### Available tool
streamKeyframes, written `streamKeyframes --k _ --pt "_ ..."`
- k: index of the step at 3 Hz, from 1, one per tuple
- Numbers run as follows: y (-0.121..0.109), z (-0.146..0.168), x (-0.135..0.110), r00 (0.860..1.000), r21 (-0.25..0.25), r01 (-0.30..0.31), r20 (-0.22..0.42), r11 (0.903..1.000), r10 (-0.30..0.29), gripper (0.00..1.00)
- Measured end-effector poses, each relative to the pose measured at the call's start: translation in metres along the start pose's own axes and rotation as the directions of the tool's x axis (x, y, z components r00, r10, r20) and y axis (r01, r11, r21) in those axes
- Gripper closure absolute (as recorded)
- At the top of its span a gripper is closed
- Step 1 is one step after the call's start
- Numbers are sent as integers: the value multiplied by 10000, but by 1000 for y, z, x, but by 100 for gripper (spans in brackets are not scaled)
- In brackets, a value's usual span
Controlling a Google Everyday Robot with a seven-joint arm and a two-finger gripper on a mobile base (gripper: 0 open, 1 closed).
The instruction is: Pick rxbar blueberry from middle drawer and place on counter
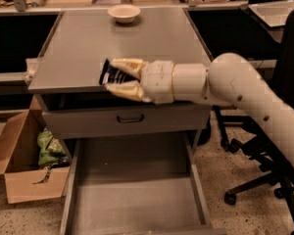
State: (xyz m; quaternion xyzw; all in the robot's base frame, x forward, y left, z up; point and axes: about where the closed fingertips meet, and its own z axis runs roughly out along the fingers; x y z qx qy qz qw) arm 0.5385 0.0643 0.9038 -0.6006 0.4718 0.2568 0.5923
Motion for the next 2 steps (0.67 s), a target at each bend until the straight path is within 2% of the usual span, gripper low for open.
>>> streamKeyframes --k 1,2 --pt "-52 6 1 9976 306 -424 -543 9986 440 100" --pt "-103 13 20 9922 812 -988 -683 9918 1044 100"
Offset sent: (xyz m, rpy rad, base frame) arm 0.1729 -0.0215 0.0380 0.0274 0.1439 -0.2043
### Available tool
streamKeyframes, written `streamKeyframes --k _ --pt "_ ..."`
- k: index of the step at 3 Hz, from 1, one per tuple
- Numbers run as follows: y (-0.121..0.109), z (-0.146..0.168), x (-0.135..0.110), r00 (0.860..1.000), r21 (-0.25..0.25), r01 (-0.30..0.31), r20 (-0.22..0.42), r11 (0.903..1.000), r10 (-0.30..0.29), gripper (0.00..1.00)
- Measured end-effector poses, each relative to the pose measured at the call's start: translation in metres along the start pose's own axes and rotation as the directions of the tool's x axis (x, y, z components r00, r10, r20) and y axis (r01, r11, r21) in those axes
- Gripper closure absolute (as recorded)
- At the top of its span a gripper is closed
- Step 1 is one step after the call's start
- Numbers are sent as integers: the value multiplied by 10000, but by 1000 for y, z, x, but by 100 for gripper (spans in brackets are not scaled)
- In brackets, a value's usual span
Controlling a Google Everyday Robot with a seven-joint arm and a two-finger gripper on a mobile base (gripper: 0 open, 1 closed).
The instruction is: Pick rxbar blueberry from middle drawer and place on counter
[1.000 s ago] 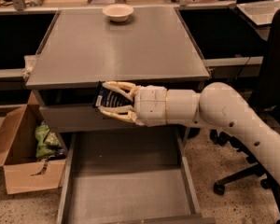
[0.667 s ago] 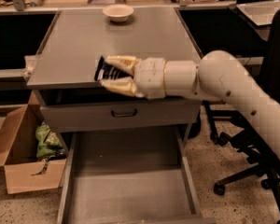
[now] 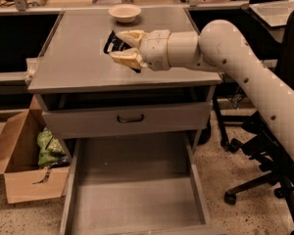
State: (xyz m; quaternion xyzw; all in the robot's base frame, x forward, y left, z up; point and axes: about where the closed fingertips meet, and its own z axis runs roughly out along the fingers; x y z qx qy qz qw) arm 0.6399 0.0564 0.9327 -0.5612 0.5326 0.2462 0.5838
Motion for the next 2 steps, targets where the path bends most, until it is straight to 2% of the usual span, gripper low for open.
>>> streamKeyframes --k 1,2 --pt "-42 8 16 9978 452 -626 -172 9970 634 100" --pt "-78 16 28 9939 990 -1062 -177 9894 1084 100"
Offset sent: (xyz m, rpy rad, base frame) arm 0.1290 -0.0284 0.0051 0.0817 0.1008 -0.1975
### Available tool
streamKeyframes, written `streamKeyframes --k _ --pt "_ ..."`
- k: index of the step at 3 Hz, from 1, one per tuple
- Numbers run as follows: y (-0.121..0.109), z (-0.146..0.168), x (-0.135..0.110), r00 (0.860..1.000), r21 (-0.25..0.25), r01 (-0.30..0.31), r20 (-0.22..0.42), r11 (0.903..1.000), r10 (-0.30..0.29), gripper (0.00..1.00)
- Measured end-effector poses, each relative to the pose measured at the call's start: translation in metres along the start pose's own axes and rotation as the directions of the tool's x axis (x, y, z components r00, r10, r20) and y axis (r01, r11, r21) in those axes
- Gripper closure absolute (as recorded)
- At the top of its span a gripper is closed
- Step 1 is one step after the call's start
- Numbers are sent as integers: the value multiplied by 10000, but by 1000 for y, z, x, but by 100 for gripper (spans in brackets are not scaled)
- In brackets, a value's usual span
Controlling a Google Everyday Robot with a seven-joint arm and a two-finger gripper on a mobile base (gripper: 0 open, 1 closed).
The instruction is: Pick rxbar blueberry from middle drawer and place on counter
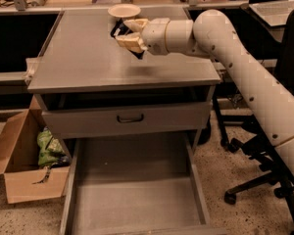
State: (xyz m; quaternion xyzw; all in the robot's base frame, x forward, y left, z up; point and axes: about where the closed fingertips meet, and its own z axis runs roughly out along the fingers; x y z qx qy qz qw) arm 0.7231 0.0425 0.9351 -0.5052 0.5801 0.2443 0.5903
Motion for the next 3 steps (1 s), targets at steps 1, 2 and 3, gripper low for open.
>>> streamKeyframes --k 1,2,3 --pt "-28 10 10 9986 497 -309 -423 9983 330 100" --pt "-51 20 24 9941 812 -547 -894 9952 619 82" --pt "-66 37 30 9921 618 -314 -1193 9976 386 57"
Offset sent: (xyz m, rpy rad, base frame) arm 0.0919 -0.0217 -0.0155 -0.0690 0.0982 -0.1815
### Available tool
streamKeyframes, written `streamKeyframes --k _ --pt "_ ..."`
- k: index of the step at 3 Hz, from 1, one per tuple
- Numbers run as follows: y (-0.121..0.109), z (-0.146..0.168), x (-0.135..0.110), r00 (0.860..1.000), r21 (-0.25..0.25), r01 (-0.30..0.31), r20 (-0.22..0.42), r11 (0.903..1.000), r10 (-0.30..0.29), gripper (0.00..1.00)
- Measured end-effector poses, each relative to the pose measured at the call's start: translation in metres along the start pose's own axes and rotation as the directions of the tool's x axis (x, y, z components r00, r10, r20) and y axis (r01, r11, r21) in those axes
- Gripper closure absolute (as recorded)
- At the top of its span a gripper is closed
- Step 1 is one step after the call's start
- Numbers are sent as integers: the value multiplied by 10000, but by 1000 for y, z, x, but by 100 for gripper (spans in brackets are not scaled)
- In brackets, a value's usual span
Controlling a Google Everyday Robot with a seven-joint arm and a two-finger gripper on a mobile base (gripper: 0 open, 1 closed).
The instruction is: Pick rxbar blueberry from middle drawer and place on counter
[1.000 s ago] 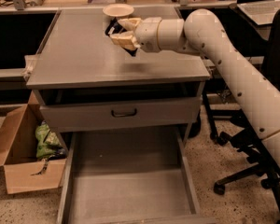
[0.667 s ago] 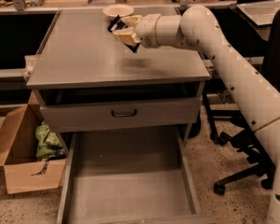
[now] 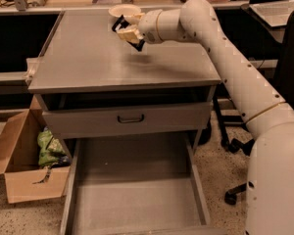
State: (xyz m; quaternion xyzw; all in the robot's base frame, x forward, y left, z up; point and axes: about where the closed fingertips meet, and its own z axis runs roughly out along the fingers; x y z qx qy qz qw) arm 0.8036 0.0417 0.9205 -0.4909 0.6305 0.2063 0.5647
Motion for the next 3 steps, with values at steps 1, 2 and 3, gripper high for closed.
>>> streamKeyframes --k 1,2,3 --pt "-3 -1 -6 10000 48 -1 85 10000 1 35" --pt "-2 -1 -5 10000 34 -10 80 10000 9 10" --pt "-2 -1 -5 10000 34 -10 80 10000 9 0"
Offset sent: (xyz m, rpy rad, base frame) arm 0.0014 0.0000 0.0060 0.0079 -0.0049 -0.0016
